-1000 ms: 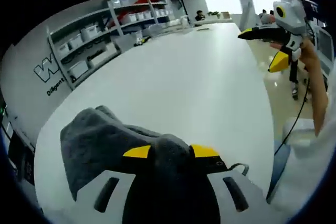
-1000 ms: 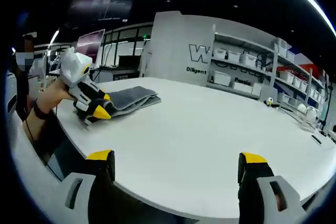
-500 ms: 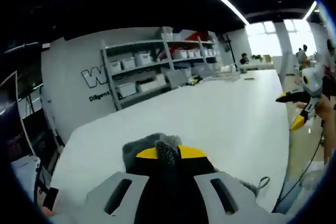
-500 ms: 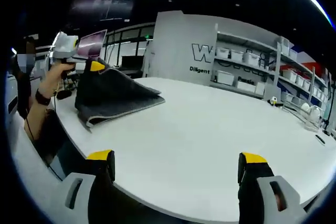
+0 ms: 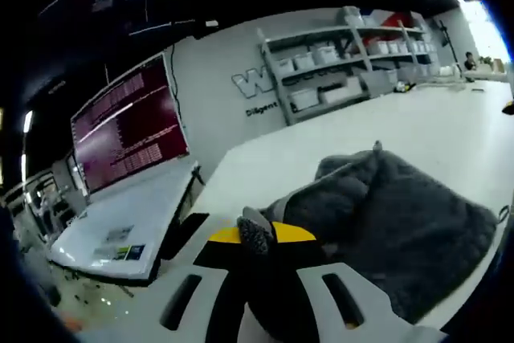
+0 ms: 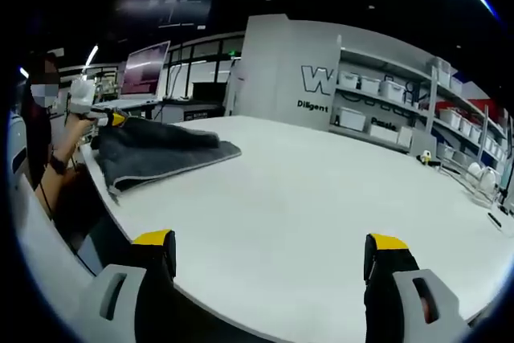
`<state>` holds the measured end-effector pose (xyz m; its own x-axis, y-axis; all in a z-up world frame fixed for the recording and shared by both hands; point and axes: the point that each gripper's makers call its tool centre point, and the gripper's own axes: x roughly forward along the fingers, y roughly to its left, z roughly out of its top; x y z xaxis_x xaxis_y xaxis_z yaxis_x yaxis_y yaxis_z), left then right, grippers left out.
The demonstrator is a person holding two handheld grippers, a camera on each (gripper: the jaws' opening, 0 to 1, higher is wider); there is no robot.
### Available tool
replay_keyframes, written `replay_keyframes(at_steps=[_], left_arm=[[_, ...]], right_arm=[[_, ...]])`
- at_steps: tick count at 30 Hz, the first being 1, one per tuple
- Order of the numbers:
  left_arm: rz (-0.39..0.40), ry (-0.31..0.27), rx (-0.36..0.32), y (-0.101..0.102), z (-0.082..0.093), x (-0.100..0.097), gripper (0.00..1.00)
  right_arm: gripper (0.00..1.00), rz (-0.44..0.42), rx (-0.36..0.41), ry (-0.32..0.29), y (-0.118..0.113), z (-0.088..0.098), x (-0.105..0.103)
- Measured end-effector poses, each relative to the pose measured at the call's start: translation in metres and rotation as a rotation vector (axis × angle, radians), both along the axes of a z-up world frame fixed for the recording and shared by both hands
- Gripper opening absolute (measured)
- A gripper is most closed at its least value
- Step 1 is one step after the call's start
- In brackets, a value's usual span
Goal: Open the folded towel by lifting each exposed corner and separating the folded layers until the towel lies flat within the target outline without major curled edges
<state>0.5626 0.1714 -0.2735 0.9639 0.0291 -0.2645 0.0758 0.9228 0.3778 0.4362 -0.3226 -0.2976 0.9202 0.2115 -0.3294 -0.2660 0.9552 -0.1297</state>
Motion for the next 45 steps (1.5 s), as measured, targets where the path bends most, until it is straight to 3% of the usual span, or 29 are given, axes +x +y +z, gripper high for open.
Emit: replay_keyframes(at_steps=[5,9,13,18,24,27,29,31,33,37,41,45], left_arm=[[-0.013,0.07,0.019,-0.003,-0.036,-0.009,0.08],[-0.014,0.085,0.022,-0.002,-0.05,-0.013,0.08],[-0.043,0.075,-0.007,-0.004,-0.045,-0.016,0.12],[-0.103,0.031,-0.084,-0.008,-0.023,-0.025,0.22],[-0.308,-0.029,-0.205,-0.046,0.01,-0.043,0.41],[-0.441,-0.068,-0.251,-0.075,0.031,-0.053,0.6],[-0.495,-0.056,-0.265,-0.093,0.035,-0.058,0.82],[-0.558,-0.029,-0.271,-0.111,0.034,-0.064,0.95],[-0.625,0.012,-0.267,-0.128,0.027,-0.07,0.97],[-0.67,0.071,-0.288,-0.146,0.013,-0.076,0.99],[-0.676,0.112,-0.332,-0.151,0.002,-0.08,0.99],[-0.658,0.118,-0.34,-0.147,-0.001,-0.084,0.99]], right_arm=[[0.99,0.013,-0.003,0.003,0.005,0.0,0.001],[0.99,0.025,-0.008,0.003,0.009,0.001,0.0],[0.99,0.029,-0.009,0.007,0.011,0.001,0.0],[0.99,0.048,-0.012,0.013,0.018,0.0,0.001],[0.99,0.06,-0.017,0.017,0.023,0.001,0.005],[0.99,0.069,-0.021,0.018,0.027,0.001,0.008],[0.99,0.083,-0.021,0.019,0.033,0.001,0.011],[0.99,0.099,-0.024,0.02,0.039,0.001,0.013],[0.99,0.125,-0.023,0.024,0.047,0.0,0.014],[0.99,0.168,-0.014,0.03,0.061,-0.002,0.017],[0.99,0.2,-0.01,0.042,0.072,-0.006,0.017],[0.99,0.285,0.0,0.066,0.101,-0.013,0.016]])
